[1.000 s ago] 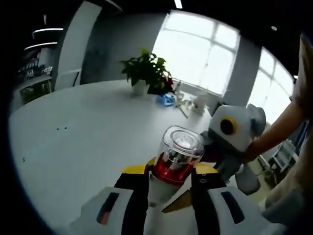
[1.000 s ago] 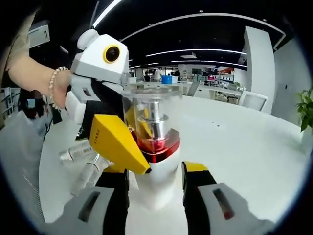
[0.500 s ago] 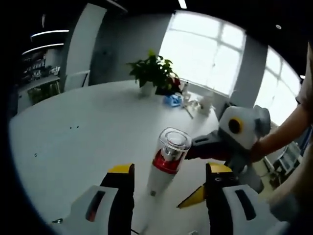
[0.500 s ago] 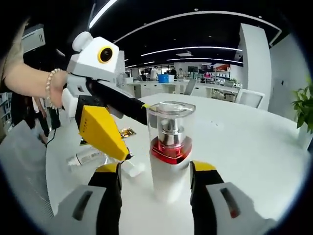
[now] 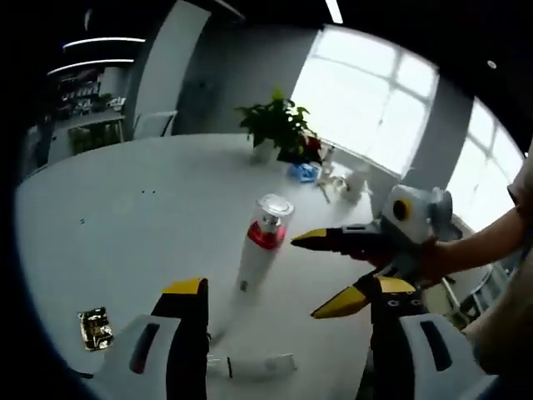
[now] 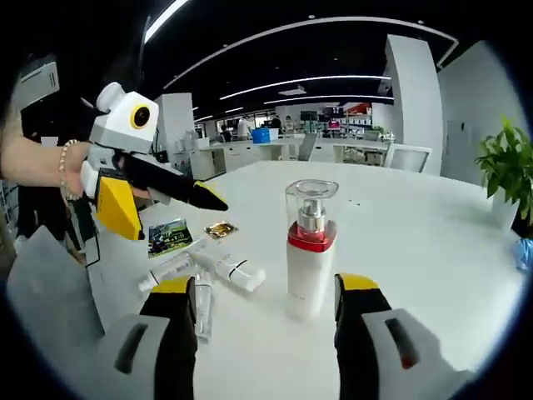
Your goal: Arrange the skincare products in the storage area until every visible bottle or jar stands upright without overlapping.
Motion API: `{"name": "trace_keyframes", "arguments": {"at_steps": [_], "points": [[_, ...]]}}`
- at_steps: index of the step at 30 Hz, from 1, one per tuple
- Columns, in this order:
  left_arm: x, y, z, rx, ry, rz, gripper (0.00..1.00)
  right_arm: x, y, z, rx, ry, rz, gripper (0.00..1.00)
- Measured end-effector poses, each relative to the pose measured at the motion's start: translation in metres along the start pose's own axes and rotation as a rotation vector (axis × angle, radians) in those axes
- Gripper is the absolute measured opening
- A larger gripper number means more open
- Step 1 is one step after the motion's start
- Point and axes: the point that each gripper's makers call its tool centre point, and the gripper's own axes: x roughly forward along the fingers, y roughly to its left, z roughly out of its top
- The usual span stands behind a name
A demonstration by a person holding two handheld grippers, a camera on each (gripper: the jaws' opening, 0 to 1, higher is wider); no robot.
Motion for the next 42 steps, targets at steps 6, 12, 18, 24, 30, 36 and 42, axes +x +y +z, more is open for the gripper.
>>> {"name": "trace_keyframes", "arguments": {"at_steps": [6,12,18,24,30,36,42], "points": [[-0.038,0.006,-0.013,-0.053,-0.026,0.071,0.83,-0.015,0.008,0.010,0.047,-0.014,-0.028,0.76],[-0.083,0.013,-0.021,-0.125,-0.085,0.160,0.92,-0.026,0.017,0.026,0.140,-0.085,-0.033,0.86],[-0.122,0.012,-0.048,-0.170,-0.097,0.227,0.97,-0.032,0.023,0.020,0.207,-0.082,-0.036,0.91],[-0.152,0.006,-0.080,-0.224,-0.089,0.279,0.97,-0.035,0.042,0.011,0.244,-0.072,-0.031,0.96],[-0.172,0.005,-0.105,-0.250,-0.059,0.310,0.97,-0.033,0.071,-0.003,0.257,-0.035,0.014,0.97],[-0.194,0.011,-0.115,-0.281,-0.075,0.355,0.97,-0.035,0.087,-0.017,0.248,0.006,0.020,0.96],[-0.200,0.016,-0.119,-0.286,-0.073,0.376,0.97,-0.037,0.086,-0.022,0.207,0.042,0.028,0.96]]}}
